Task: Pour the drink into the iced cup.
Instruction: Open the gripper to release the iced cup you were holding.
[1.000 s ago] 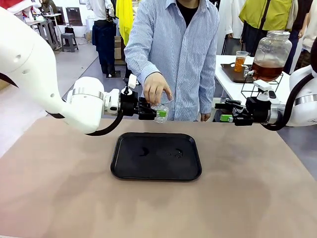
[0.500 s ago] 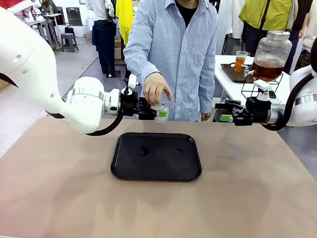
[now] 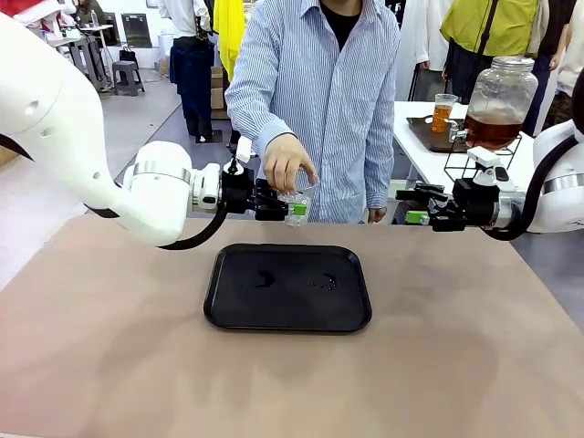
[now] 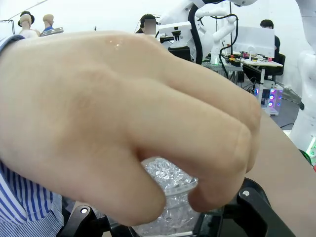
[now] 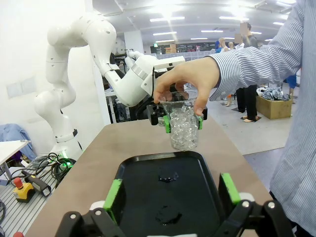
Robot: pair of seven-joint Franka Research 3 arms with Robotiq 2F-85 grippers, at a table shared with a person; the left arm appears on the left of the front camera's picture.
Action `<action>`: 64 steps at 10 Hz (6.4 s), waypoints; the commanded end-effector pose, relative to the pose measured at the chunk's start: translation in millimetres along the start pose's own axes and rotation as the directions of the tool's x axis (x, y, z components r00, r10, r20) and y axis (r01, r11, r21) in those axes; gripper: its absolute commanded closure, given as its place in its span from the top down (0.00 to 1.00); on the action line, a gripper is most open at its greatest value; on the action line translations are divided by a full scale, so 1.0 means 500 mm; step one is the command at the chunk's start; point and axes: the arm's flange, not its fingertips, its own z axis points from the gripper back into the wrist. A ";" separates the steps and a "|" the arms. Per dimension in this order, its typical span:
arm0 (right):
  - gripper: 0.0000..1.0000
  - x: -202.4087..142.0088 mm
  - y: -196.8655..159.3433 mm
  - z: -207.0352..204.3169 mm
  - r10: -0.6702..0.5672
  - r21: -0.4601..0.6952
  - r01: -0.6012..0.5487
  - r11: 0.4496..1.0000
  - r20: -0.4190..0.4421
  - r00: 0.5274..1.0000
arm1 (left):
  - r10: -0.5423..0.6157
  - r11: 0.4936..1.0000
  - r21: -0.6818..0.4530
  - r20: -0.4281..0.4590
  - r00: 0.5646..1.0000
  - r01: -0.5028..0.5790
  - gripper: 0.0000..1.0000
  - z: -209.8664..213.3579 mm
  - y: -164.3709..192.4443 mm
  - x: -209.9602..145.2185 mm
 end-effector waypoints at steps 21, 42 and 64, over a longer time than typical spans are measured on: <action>1.00 0.008 -0.003 -0.002 -0.009 0.010 0.009 1.000 -0.004 1.000 | 0.006 1.000 -0.029 0.065 0.998 -0.004 1.00 0.386 -0.102 -0.057; 1.00 0.008 -0.003 -0.002 -0.009 0.010 0.009 1.000 -0.004 1.000 | 0.000 1.000 -0.010 0.056 0.998 0.001 1.00 0.404 -0.086 -0.055; 1.00 0.008 -0.003 -0.002 -0.009 0.010 0.009 1.000 -0.004 1.000 | 0.000 1.000 -0.010 0.056 0.998 0.001 1.00 0.404 -0.086 -0.055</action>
